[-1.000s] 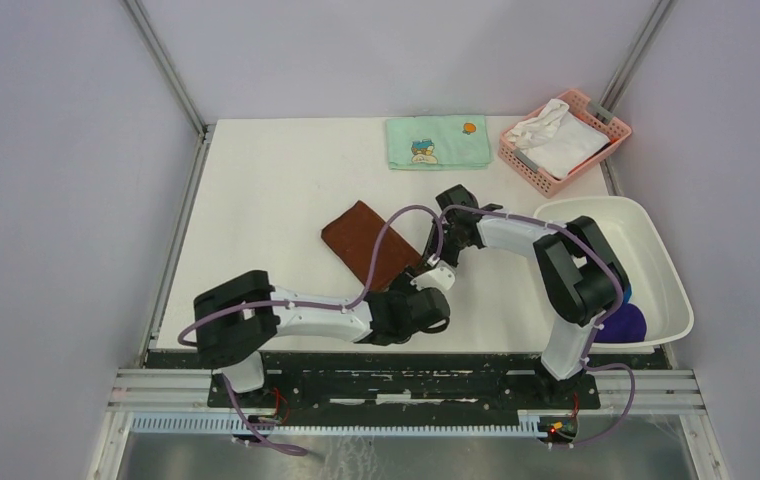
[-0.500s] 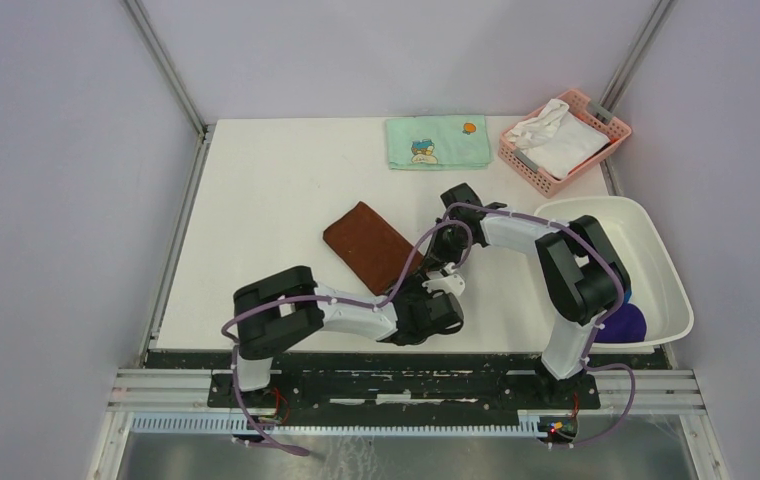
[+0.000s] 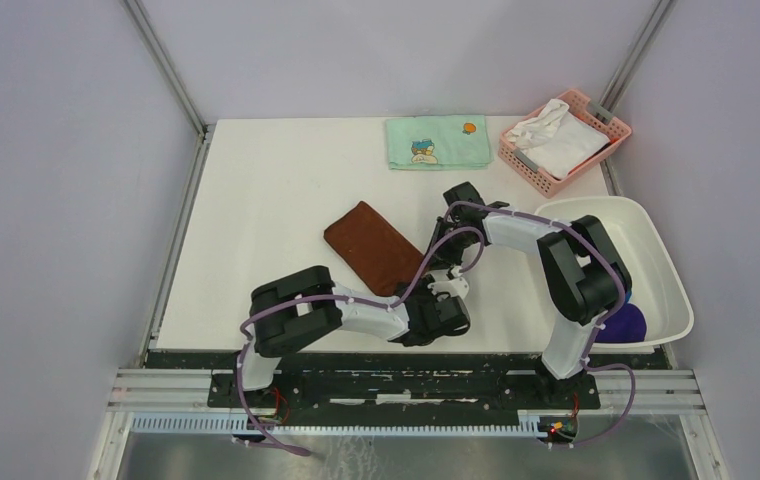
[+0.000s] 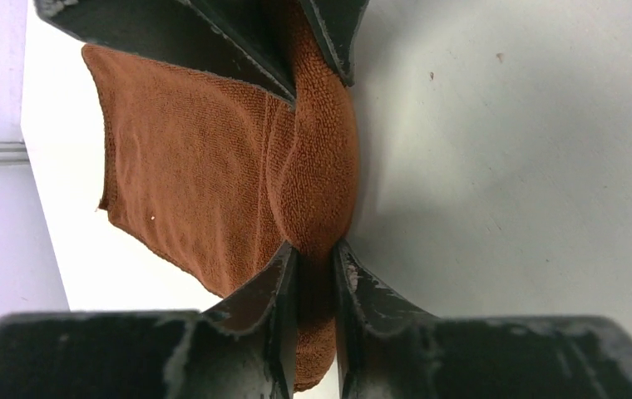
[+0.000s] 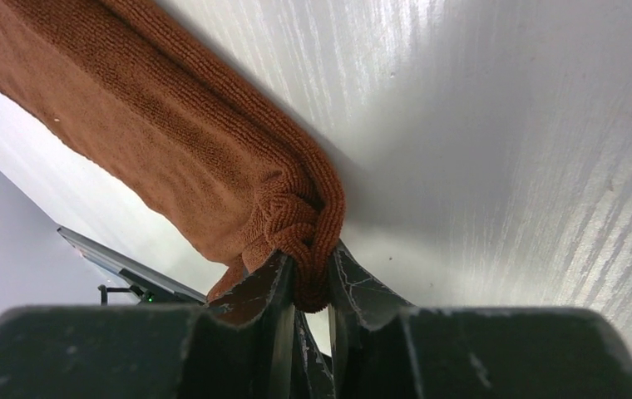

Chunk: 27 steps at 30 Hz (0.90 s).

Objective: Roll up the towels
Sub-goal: Roll the towel at the center of the board.

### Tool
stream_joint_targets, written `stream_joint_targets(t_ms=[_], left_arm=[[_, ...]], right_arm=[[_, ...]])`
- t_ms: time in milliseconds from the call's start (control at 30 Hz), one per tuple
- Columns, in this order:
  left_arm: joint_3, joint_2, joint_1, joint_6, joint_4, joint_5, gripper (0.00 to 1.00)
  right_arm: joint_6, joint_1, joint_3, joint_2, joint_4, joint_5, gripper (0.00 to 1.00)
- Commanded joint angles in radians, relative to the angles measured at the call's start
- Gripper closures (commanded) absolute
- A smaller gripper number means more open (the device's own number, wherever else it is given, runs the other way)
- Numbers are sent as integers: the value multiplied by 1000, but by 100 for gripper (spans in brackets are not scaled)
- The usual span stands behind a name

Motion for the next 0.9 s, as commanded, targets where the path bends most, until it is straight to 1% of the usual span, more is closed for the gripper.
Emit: stream_joint_targets(t_ms=[0, 67, 167, 233, 400, 567, 733, 800, 867], left_arm=[[-18, 40, 15, -28, -100, 140, 79], [-14, 17, 23, -43, -100, 201, 85], [-15, -42, 49, -79, -88, 319, 92], [-18, -85, 83, -113, -73, 435, 94], [-52, -191, 212, -203, -16, 759, 96], [-121, -250, 383, -308, 83, 1099, 97], [-212, -254, 558, -460, 236, 1392, 97], [-255, -240, 620, -560, 347, 1519, 97], [-294, -213, 671, -648, 458, 1606, 97]], right_arm=[[-23, -15, 19, -53, 26, -19, 73], [-39, -23, 17, -74, 37, -19, 71], [-49, -45, -8, -127, 102, -33, 61], [-51, -60, -25, -167, 139, -44, 55], [-66, -92, -53, -261, 193, -53, 44], [-57, -121, -146, -341, 268, -28, 37], [-60, -128, -231, -371, 336, -64, 35], [-65, -127, -255, -370, 358, -84, 34], [-59, -127, -282, -365, 387, -102, 33]])
